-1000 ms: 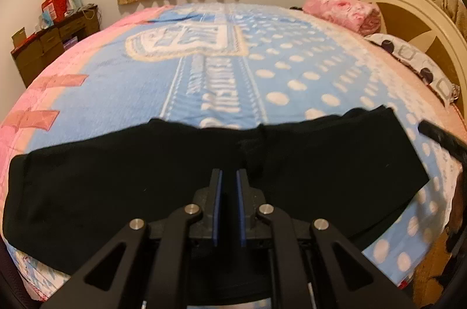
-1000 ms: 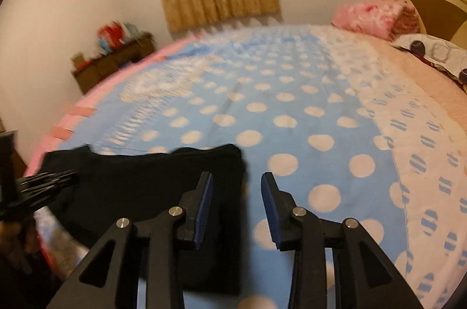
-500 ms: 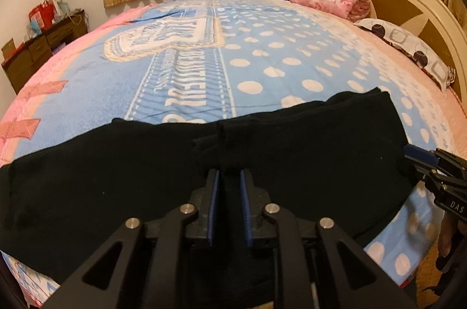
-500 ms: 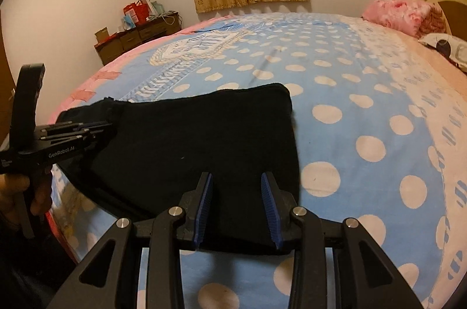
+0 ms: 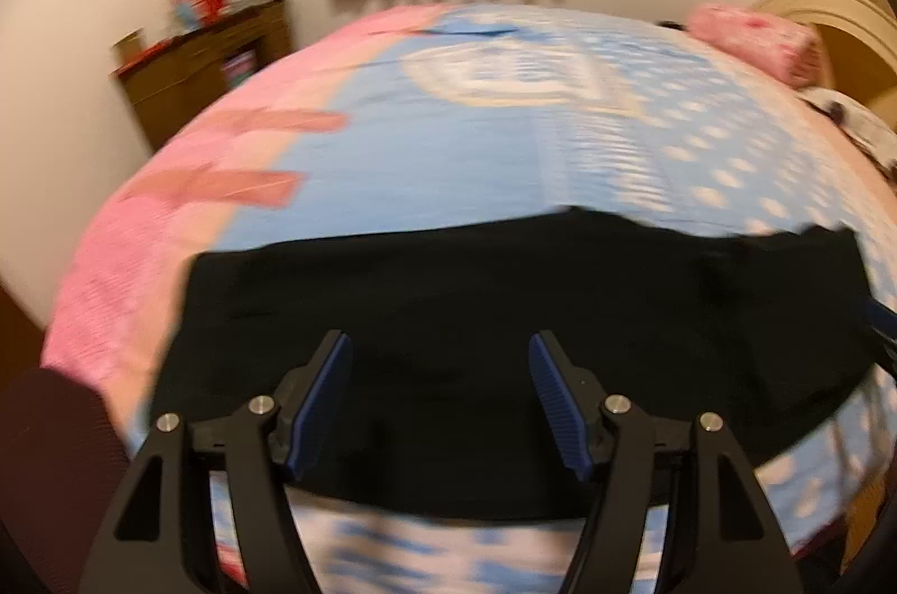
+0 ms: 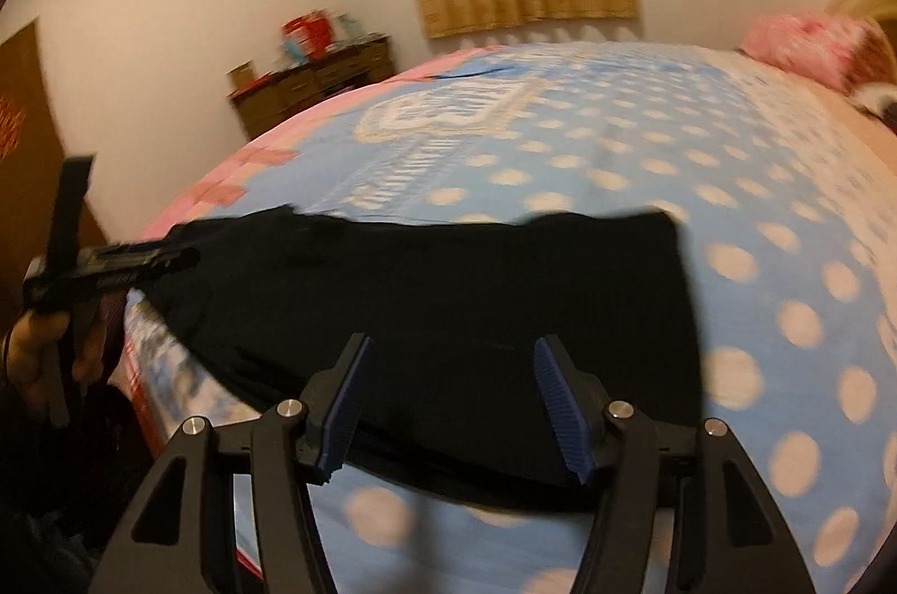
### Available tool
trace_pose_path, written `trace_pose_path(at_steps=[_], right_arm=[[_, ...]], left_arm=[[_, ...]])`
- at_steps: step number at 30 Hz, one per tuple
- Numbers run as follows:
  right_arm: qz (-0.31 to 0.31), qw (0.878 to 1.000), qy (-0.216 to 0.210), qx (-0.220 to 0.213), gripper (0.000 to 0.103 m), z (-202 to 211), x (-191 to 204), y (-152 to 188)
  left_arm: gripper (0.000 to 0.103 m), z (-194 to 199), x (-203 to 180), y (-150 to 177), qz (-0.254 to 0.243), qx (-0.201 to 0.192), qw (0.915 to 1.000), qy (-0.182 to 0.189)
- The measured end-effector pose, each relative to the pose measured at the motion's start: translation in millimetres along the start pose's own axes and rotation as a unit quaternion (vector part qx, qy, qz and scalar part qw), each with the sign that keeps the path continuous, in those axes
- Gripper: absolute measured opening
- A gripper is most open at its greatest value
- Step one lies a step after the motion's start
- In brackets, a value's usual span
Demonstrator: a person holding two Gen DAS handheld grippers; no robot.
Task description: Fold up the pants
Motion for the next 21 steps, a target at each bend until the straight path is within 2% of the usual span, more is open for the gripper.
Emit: trace_pose_path(at_steps=[3,6,10,14,21], right_arm=[[0.032,0.999,-0.024,0.003,0.061,-12,32,-6],[0.057,0.997,-0.051,0.004,0.061,-25,63,-10],[0.079,0.994,-0.074,0.014,0.061,-40,93,-5],[0.097,0.992,-0.081,0.029,0.061,-53,110,3],[0.115,0.988,-0.091,0.044,0.061,-64,129,9]], left_arm=[[0.068,-6,43,0,0.018,0.008,0.9987,-0.046],[0.068,-14,77,2,0.035,0.020,0.9963,-0.075],[0.068,-26,105,9,0.037,0.033,0.9934,-0.104],[0.068,-40,119,18,0.054,0.051,0.9918,-0.104],[0.068,-60,123,26,0.089,0.075,0.9907,-0.071]])
Point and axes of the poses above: each gripper's, at about its wrist camera, not at the fingertips, and z roughly against the way its jaws point, x to its left, y to its underside, the point moved 5 cm from there along -z, roughly the way its jaws point, and after that the axes turned 15 degrees about -x, right-handed, at the moved point
